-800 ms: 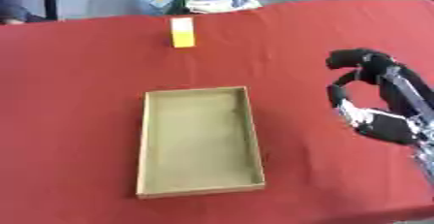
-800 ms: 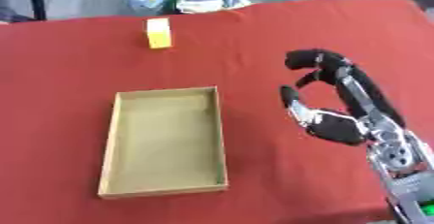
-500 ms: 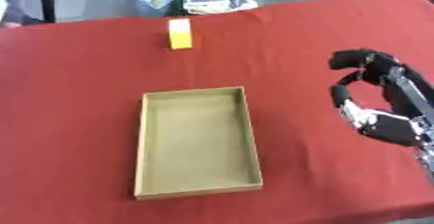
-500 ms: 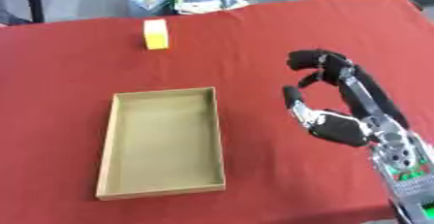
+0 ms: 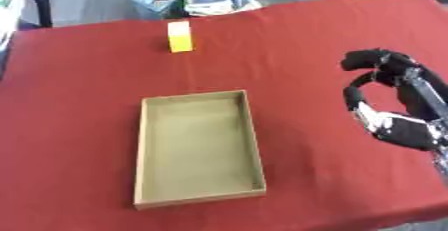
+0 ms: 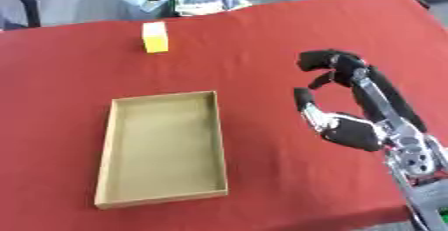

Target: Pick up objects on the table and place them in the box.

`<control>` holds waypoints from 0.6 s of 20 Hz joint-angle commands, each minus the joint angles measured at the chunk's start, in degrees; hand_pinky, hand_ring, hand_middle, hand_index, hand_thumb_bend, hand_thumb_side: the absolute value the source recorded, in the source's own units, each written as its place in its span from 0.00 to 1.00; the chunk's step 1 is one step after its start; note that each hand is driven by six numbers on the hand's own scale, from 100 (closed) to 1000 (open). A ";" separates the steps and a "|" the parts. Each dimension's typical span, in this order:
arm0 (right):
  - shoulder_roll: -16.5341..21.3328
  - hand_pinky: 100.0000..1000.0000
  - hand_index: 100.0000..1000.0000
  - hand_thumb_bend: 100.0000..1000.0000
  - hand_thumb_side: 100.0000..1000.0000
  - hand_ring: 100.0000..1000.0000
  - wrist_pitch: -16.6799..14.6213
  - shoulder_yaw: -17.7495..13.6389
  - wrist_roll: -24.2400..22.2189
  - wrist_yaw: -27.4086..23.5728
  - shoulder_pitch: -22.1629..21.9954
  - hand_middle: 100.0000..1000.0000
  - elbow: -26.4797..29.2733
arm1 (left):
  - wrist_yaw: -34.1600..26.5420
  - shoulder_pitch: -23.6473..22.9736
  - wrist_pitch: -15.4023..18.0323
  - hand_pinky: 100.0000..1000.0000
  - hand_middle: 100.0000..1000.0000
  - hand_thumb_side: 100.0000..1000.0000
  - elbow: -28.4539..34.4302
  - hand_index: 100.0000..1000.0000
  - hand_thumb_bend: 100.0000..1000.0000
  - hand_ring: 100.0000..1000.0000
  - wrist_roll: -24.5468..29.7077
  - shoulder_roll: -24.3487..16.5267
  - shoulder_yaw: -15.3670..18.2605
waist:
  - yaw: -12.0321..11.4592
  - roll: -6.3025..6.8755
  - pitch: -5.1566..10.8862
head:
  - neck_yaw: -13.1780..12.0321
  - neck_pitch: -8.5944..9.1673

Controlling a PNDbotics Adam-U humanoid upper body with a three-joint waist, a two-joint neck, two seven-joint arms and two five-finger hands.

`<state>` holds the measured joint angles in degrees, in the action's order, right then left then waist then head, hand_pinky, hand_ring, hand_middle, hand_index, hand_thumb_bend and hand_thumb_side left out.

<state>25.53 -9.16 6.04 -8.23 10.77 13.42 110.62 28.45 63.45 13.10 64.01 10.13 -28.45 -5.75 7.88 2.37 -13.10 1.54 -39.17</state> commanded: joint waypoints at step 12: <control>1.35 0.57 0.83 0.08 0.35 0.75 -0.29 0.54 -1.08 -1.08 1.74 0.69 1.65 | 12.70 5.61 1.26 0.64 0.57 0.51 -10.71 0.73 0.18 0.54 -1.59 2.39 1.58 | 2.92 0.16 0.73 | -2.13 1.56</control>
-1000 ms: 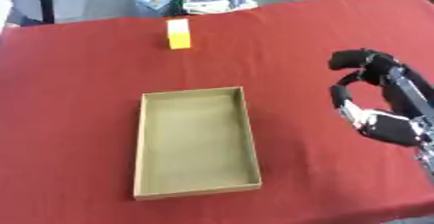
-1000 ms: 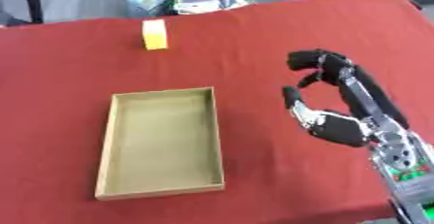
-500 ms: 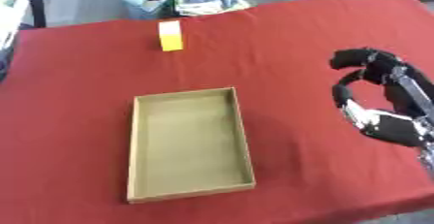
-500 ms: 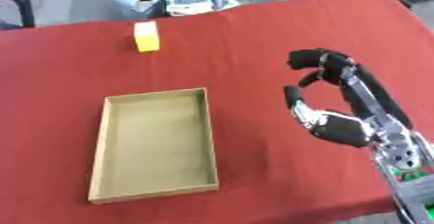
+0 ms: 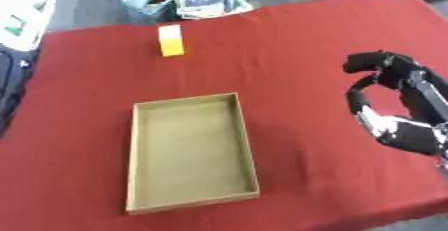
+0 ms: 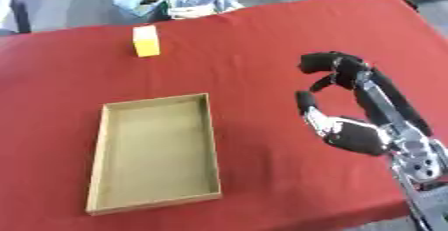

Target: Pick up objects on the table and place them in the box.

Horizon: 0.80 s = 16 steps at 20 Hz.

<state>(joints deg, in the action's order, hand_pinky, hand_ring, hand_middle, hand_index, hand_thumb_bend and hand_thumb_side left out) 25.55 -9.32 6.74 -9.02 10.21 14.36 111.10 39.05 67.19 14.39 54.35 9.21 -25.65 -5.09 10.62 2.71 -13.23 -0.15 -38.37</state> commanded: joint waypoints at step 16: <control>0.70 0.57 0.83 0.08 0.35 0.76 -0.37 0.63 -1.36 -1.38 2.54 0.69 1.44 | 16.57 4.30 -4.90 0.62 0.57 0.49 -11.39 0.73 0.25 0.53 -4.62 1.24 4.48 | 4.54 -0.11 0.17 | -2.14 1.21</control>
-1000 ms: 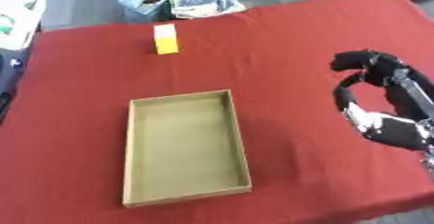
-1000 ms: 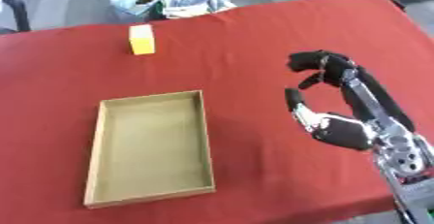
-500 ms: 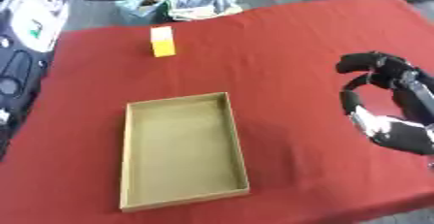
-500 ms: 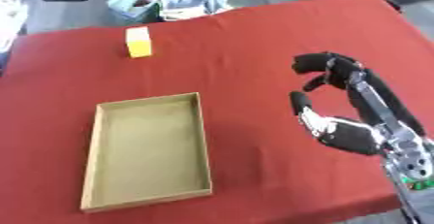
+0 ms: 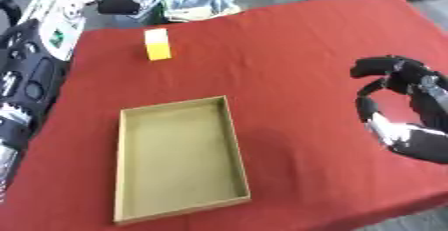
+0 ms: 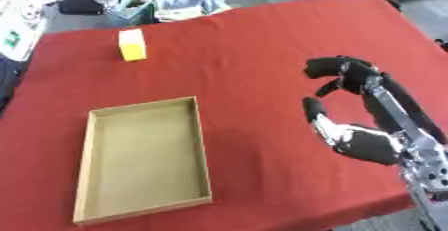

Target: Pick up objects on the table and place them in the box.

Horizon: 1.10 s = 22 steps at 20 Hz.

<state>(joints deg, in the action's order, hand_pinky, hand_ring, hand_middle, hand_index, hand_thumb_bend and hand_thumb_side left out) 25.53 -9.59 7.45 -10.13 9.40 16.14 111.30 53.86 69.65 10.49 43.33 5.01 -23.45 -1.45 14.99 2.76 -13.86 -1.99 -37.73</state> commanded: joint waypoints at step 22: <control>0.66 0.57 0.83 0.07 0.35 0.76 -0.30 0.44 -1.03 -1.17 1.57 0.69 1.36 | 8.48 2.41 -4.24 0.66 0.65 0.39 -4.27 0.79 0.46 0.59 8.50 -2.97 2.60 | 2.44 0.42 -0.36 | -1.34 1.08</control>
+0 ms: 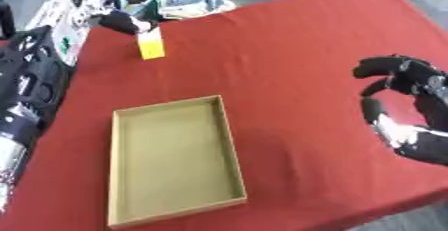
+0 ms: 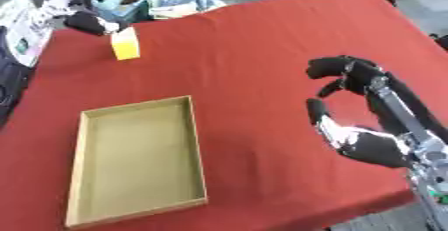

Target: Pick up objects on the table and place them in the box.

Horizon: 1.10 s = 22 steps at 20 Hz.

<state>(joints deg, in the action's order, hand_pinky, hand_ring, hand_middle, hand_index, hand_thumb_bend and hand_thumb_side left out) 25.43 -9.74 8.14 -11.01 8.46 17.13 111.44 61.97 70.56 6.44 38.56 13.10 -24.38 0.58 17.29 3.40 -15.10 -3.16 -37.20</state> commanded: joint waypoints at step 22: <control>0.75 0.57 0.83 0.10 0.34 0.75 -0.34 0.01 -0.64 -0.58 1.20 0.69 1.01 | 1.47 1.02 -1.30 0.65 0.59 0.23 -1.58 0.77 0.50 0.57 3.86 -2.00 1.13 | 1.04 0.07 -0.31 | -0.87 1.59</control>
<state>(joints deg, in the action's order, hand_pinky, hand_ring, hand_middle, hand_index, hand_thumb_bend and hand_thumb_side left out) 25.43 -9.95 8.37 -11.46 8.26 17.66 111.47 63.10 70.52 5.15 36.48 16.67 -24.85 1.29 18.29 3.75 -16.32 -3.90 -36.18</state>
